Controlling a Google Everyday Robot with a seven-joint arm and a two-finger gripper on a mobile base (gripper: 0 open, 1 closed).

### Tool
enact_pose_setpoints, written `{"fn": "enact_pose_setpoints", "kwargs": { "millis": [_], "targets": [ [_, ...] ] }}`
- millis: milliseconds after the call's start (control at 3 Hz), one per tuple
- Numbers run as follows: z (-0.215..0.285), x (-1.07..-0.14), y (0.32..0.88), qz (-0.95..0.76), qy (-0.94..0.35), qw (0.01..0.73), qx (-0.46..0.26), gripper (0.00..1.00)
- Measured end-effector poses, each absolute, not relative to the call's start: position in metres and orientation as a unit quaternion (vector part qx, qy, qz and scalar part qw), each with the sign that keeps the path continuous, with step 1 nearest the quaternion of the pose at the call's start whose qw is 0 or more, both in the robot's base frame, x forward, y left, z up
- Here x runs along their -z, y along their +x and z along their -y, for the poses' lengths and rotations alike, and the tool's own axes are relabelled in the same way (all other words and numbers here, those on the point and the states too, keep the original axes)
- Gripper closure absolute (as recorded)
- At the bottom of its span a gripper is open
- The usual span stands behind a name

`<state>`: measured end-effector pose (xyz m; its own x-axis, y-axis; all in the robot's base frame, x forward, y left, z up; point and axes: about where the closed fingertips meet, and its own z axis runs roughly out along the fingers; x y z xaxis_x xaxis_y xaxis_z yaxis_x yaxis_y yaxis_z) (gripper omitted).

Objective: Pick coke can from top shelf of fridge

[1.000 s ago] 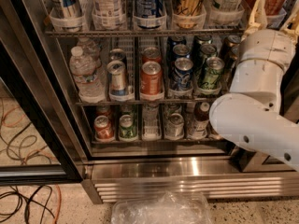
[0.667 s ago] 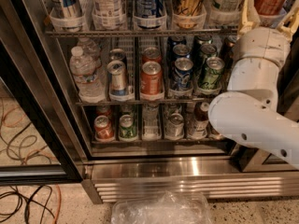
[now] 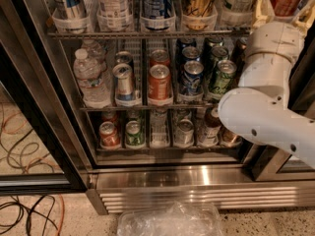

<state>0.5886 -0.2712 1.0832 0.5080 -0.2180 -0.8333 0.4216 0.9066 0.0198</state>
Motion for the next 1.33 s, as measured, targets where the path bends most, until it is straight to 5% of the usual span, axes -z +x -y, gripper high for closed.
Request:
{"fn": "enact_pose_setpoints", "kwargs": {
  "millis": [1333],
  "targets": [
    [0.287, -1.090, 0.604, -0.451, 0.123, 0.863, 0.193, 0.36]
  ]
}}
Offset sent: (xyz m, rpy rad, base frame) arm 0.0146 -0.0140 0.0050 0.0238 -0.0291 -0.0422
